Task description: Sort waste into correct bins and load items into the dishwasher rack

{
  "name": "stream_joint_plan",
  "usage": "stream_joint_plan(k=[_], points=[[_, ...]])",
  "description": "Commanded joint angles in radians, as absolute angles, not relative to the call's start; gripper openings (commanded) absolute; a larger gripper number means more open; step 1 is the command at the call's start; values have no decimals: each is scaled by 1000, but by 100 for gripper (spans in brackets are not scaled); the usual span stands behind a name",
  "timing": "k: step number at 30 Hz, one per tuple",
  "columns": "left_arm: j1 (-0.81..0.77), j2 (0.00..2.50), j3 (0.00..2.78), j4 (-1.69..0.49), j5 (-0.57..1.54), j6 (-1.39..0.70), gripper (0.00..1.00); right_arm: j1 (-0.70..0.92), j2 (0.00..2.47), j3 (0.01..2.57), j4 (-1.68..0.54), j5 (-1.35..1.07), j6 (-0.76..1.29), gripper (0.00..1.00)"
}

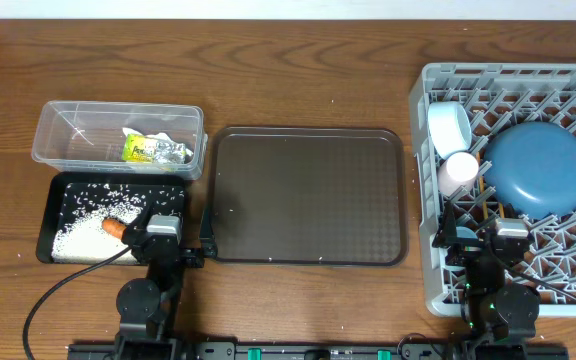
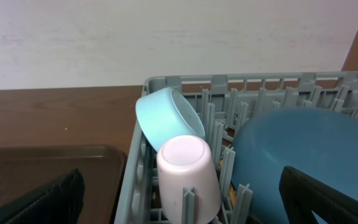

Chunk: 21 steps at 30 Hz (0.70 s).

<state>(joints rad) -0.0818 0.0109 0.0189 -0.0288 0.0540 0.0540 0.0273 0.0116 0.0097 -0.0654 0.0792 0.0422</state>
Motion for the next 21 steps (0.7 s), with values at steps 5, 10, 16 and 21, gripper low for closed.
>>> stream_joint_plan(k=[5, 10, 16, 21], points=[[-67, 1, 4, -67, 40, 36, 98, 20, 5, 6, -66, 78, 55, 99], [-46, 1, 4, -67, 40, 36, 98, 20, 5, 6, -65, 78, 55, 99], [-46, 2, 4, -67, 40, 36, 98, 20, 5, 6, -66, 78, 55, 99], [-46, 4, 4, -67, 40, 36, 98, 20, 5, 6, -66, 78, 55, 99]])
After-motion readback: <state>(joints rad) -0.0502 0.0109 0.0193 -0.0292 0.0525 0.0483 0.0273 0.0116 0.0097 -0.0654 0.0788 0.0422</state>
